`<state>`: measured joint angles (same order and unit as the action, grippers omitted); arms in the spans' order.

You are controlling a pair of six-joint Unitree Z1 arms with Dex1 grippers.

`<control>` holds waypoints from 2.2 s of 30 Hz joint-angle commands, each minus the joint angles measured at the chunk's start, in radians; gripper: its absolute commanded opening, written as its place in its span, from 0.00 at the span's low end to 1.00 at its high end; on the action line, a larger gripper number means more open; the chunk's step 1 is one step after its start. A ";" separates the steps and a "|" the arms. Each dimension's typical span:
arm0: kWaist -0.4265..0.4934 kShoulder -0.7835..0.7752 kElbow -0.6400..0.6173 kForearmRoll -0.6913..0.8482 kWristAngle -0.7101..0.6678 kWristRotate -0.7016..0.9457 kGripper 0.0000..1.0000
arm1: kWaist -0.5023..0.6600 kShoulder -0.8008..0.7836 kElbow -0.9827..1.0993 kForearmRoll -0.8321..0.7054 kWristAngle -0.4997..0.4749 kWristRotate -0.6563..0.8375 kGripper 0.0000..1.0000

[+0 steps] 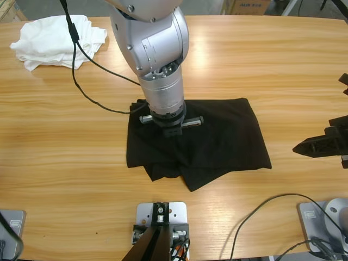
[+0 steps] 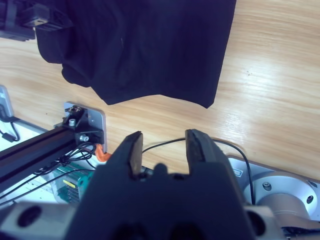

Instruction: Fold clothes

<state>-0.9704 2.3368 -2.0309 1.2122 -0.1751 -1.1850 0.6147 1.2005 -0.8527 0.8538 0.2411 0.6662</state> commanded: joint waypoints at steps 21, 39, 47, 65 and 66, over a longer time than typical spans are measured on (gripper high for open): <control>-0.139 -0.201 0.266 0.374 0.028 -0.237 0.00 | -0.012 -0.094 0.106 -0.050 0.026 0.012 0.43; -0.088 0.010 -0.033 0.136 0.217 0.146 0.00 | -0.012 -0.061 0.107 -0.055 0.030 0.013 0.41; -0.088 0.081 -0.027 0.141 0.204 0.142 0.00 | -0.012 -0.055 0.105 -0.053 0.030 0.013 0.41; -0.096 -0.056 0.252 0.030 0.192 0.117 0.00 | -0.012 -0.067 0.115 -0.055 0.030 0.015 0.41; -0.098 -0.066 0.263 0.029 0.192 0.114 0.00 | -0.012 -0.068 0.115 -0.055 0.030 0.015 0.41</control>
<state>-1.0660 2.3243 -1.8655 1.2650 0.0286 -1.0482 0.6135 1.1239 -0.7751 0.8019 0.2484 0.6685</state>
